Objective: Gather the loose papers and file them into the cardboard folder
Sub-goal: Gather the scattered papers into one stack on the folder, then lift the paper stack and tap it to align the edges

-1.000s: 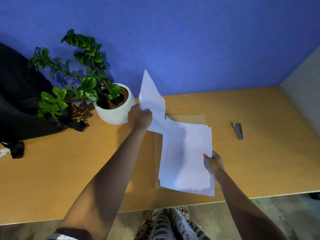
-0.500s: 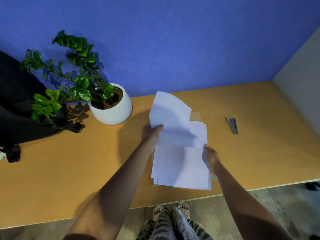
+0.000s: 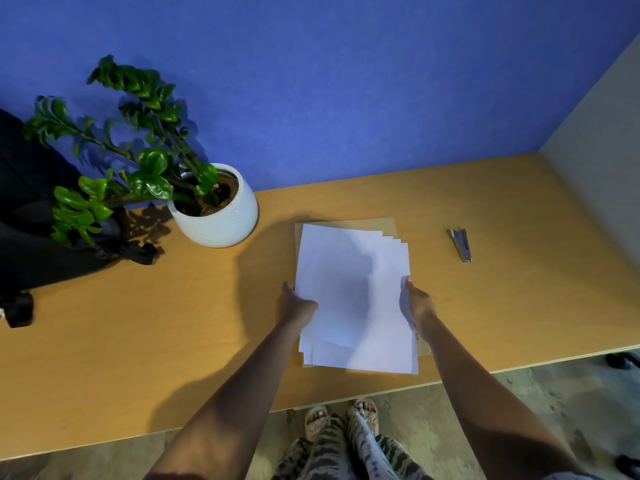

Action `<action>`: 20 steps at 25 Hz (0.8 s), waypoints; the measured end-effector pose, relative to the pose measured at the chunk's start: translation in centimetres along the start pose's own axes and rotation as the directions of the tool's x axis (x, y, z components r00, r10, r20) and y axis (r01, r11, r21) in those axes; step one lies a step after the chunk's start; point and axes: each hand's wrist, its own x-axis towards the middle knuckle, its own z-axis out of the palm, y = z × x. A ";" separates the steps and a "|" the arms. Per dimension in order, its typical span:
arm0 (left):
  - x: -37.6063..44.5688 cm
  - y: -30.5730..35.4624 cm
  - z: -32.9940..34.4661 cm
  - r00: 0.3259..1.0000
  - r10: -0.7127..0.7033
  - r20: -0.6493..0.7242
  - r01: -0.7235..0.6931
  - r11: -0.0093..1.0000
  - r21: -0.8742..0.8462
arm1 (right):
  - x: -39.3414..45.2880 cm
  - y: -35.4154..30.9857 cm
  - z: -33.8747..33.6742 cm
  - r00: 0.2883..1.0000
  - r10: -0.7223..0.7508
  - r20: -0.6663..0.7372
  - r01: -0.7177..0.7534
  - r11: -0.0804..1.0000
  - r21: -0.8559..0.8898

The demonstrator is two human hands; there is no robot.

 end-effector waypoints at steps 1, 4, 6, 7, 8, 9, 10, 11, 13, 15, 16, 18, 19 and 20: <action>0.0 -0.1 0.1 1.000 0.029 0.002 -0.029 0.999 0.034 | -0.1 -0.1 0.0 1.000 -0.007 -0.005 0.007 0.999 -0.040; 0.3 -0.9 0.6 0.987 0.108 0.120 -0.123 0.984 0.132 | 0.0 -0.2 0.2 1.000 -0.030 0.009 0.031 0.992 -0.121; 0.5 -1.5 0.8 0.967 0.137 0.217 -0.181 0.964 0.196 | -0.1 -0.2 0.4 0.998 -0.041 0.045 0.047 0.990 -0.133; 0.6 -1.7 0.9 0.957 0.136 0.255 -0.196 0.955 0.224 | -0.1 -0.1 0.6 0.996 -0.058 0.063 0.066 0.989 -0.135; 0.7 -2.0 1.1 0.950 0.126 0.286 -0.200 0.948 0.249 | -0.1 0.0 0.9 0.994 -0.080 0.080 0.091 0.987 -0.135; 0.7 -2.2 1.2 0.945 0.115 0.306 -0.202 0.941 0.270 | -0.2 0.2 1.2 0.990 -0.102 0.094 0.115 0.982 -0.147; 0.8 -2.4 1.3 0.942 0.112 0.318 -0.208 0.934 0.289 | -0.2 0.4 1.5 0.988 -0.121 0.100 0.137 0.975 -0.176; 0.9 -2.5 1.3 0.938 0.119 0.326 -0.223 0.927 0.302 | -0.3 0.5 1.6 0.986 -0.138 0.095 0.155 0.965 -0.209; 1.2 -2.8 1.1 0.920 0.150 0.361 -0.269 0.914 0.305 | -0.4 0.5 1.8 0.983 -0.168 0.078 0.183 0.949 -0.257; 1.6 -2.9 0.7 0.912 0.179 0.368 -0.294 0.913 0.283 | -0.6 0.3 1.6 0.975 -0.207 0.081 0.221 0.937 -0.269; 1.8 -2.8 0.4 0.928 0.181 0.327 -0.276 0.921 0.274 | -0.8 0.1 1.5 0.968 -0.233 0.087 0.248 0.934 -0.258; 2.3 -2.4 -0.1 0.975 0.152 0.165 -0.190 0.949 0.250 | -1.2 -0.2 1.1 0.952 -0.285 0.115 0.304 0.931 -0.205; 2.4 -2.1 -0.4 0.989 0.121 0.084 -0.136 0.967 0.215 | -1.4 -0.5 0.9 0.942 -0.302 0.147 0.324 0.933 -0.155; 2.4 -1.5 -0.7 0.995 0.088 0.039 -0.093 0.984 0.151 | -1.6 -1.0 0.6 0.931 -0.314 0.185 0.335 0.938 -0.093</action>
